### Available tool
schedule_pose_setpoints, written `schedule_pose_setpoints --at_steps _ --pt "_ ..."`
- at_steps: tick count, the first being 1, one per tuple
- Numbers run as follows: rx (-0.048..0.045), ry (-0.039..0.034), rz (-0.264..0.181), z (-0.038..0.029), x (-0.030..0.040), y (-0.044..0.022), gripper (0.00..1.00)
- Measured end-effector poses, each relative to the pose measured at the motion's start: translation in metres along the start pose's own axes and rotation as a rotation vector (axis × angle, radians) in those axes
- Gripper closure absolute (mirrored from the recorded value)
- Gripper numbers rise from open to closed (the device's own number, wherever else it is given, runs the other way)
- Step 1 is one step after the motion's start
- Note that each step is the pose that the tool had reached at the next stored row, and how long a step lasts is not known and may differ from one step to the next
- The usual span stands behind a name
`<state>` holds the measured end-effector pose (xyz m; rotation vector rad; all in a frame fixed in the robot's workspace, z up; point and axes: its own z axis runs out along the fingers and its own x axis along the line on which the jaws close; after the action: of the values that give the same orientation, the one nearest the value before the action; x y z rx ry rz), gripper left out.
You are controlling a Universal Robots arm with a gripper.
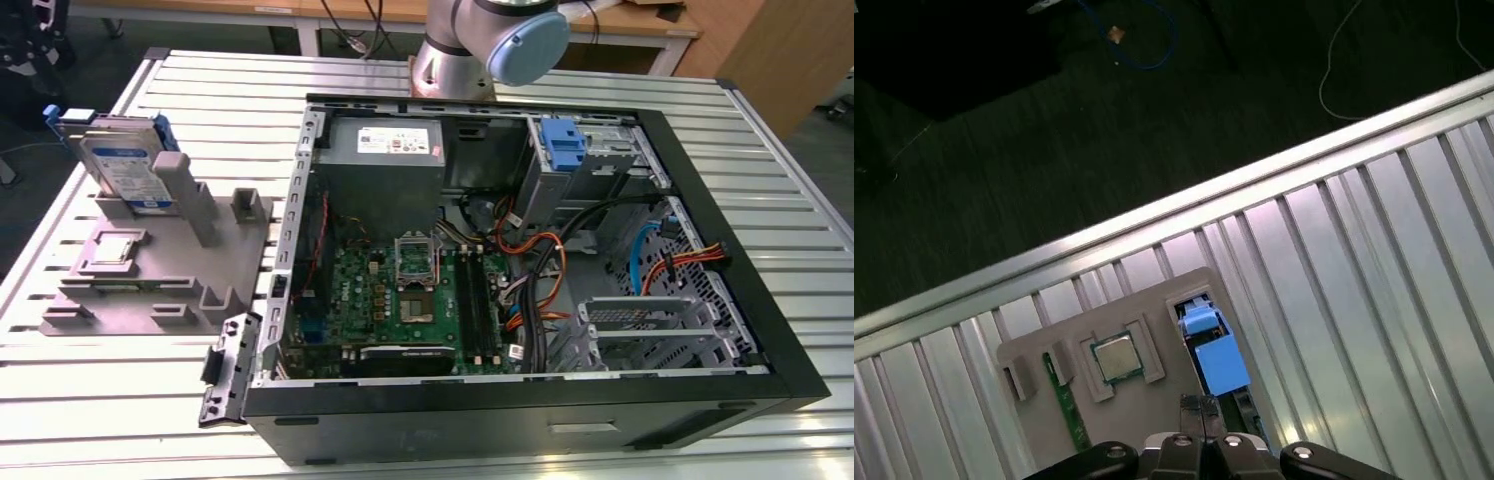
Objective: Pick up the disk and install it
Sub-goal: 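Pick up the disk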
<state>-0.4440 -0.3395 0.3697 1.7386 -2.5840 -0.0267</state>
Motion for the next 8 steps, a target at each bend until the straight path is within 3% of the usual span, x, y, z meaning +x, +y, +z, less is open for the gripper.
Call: schedule_pose_setpoints --at_steps 3,6,8 --pt "0.0124 -0.0083 -0.004 0.0014 0.0 0.0 0.9" --pt "0.0072 -0.0293 -0.016 0.0023 0.0 0.0 0.9" --pt "0.0072 -0.0329 -0.039 0.003 0.0 0.0 0.9"
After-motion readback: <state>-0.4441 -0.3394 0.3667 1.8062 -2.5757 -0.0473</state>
